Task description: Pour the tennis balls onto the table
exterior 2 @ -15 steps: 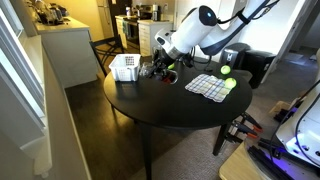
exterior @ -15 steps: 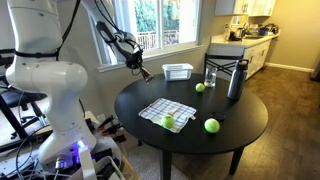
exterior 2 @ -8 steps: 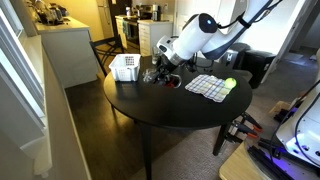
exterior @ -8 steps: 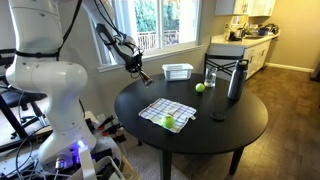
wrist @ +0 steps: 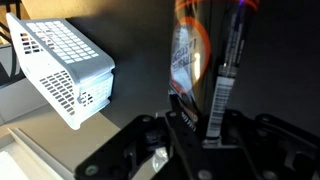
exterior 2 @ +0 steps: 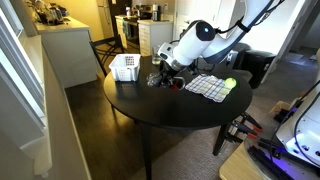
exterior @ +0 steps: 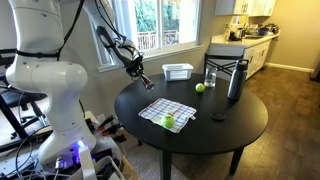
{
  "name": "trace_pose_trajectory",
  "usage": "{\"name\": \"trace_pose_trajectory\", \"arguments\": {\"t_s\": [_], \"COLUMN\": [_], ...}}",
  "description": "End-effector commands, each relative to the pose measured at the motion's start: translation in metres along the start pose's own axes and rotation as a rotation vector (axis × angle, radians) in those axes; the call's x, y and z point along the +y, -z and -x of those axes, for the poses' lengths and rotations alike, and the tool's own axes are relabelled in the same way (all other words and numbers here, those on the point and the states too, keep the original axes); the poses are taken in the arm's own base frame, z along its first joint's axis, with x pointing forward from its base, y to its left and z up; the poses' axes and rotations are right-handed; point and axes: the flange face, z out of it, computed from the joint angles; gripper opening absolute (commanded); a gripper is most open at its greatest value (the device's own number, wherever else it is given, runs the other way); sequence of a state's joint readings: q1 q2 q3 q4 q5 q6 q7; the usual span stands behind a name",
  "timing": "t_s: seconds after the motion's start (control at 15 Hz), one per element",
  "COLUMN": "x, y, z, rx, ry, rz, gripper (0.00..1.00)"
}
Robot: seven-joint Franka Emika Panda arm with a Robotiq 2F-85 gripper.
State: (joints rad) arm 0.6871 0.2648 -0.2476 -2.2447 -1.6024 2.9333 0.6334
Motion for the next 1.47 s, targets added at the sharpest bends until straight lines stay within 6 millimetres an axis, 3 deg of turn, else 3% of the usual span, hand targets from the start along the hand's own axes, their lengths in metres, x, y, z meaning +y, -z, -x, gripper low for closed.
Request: {"name": "trace_pose_trajectory", "arguments": {"t_s": [0.0, 0.4, 1.4], "x": [-0.0042, -0.0046, -0.0026], "y": [-0.0016, -0.0051, -0.0091], "z": [0.0042, 0.0054, -0.0013], "rx": [-0.048, -0.094, -0.111], "ry": [0.026, 0.017, -0.021], "rz": [0.000, -0.009, -0.011], "gripper": [0.63, 0.99, 1.00]}}
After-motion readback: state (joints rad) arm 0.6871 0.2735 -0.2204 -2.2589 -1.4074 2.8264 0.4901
